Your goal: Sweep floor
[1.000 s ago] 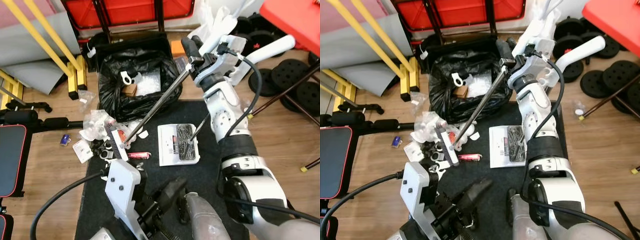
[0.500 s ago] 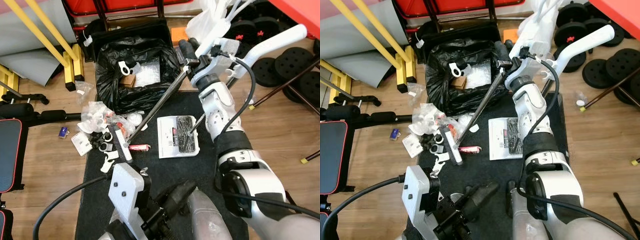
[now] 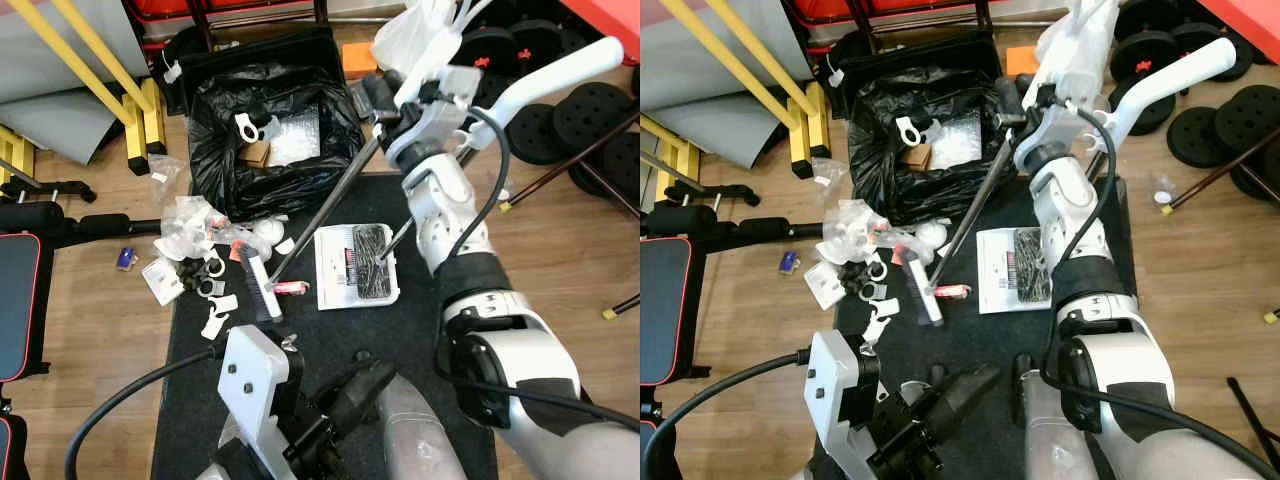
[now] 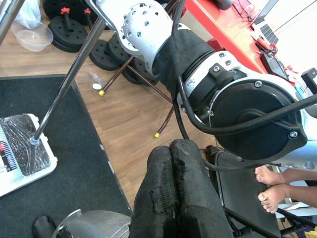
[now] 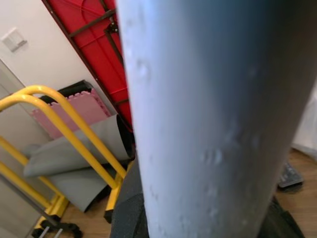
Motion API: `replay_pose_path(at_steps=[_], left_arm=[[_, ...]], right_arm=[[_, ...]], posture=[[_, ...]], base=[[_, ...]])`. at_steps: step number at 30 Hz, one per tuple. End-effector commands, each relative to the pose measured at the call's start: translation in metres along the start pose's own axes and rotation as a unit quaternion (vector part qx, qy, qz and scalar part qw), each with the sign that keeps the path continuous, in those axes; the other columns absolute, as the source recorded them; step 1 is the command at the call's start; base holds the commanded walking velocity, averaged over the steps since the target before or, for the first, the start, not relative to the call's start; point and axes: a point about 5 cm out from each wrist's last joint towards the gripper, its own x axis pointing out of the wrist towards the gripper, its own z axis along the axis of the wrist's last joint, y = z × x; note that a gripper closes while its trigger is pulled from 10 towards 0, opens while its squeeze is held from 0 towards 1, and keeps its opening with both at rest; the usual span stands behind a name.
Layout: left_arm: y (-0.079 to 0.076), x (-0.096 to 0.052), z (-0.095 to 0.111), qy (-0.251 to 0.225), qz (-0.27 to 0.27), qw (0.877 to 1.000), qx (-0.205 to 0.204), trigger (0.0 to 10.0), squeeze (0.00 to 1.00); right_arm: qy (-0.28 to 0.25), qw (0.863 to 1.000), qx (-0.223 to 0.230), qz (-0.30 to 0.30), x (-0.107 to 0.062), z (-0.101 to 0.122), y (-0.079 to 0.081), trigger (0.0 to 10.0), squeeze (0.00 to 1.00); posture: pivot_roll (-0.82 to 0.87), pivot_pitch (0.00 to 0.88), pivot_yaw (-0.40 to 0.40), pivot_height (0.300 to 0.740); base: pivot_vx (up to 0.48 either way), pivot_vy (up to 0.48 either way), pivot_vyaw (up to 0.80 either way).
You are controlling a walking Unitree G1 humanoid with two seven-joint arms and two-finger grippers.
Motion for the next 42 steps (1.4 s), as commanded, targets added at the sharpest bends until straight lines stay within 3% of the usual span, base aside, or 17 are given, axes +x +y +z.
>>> replay_pose_path(at_steps=[1, 8, 15, 26, 42], left_arm=[[-0.002, -0.003, -0.003, 0.019, -0.006, 1.0, -0.003, 10.0, 0.0], [-0.001, -0.002, -0.002, 0.019, -0.005, 1.0, 0.0, 10.0, 0.0], [0.001, -0.002, -0.001, 0.018, -0.002, 1.0, 0.005, 10.0, 0.0], [0.002, -0.001, -0.001, 0.019, -0.003, 1.0, 0.006, 10.0, 0.0], [0.004, 0.0, -0.001, 0.019, 0.0, 1.0, 0.011, 10.0, 0.0]], right_arm=[[0.003, 1.0, -0.024, 0.016, 0.002, 0.006, 0.004, 10.0, 0.0], [0.003, 0.999, -0.03, 0.029, 0.004, 0.014, 0.005, 10.0, 0.0], [0.02, 0.996, -0.022, 0.088, 0.0, 0.016, 0.015, 10.0, 0.0], [0.07, 0.992, -0.02, 0.099, -0.013, 0.002, 0.015, 10.0, 0.0], [0.118, 0.991, -0.006, 0.062, -0.024, -0.017, 0.005, 10.0, 0.0]], posture=[[-0.01, 0.467, 0.01, 0.74], [-0.02, 0.463, 0.008, 0.74], [-0.02, 0.451, 0.004, 0.74], [-0.04, 0.445, 0.003, 0.74], [-0.04, 0.412, -0.001, 0.74]], base=[[0.0, 0.0, 0.0], [0.0, 0.0, 0.0], [0.0, 0.0, 0.0], [0.0, 0.0, 0.0], [0.0, 0.0, 0.0]])
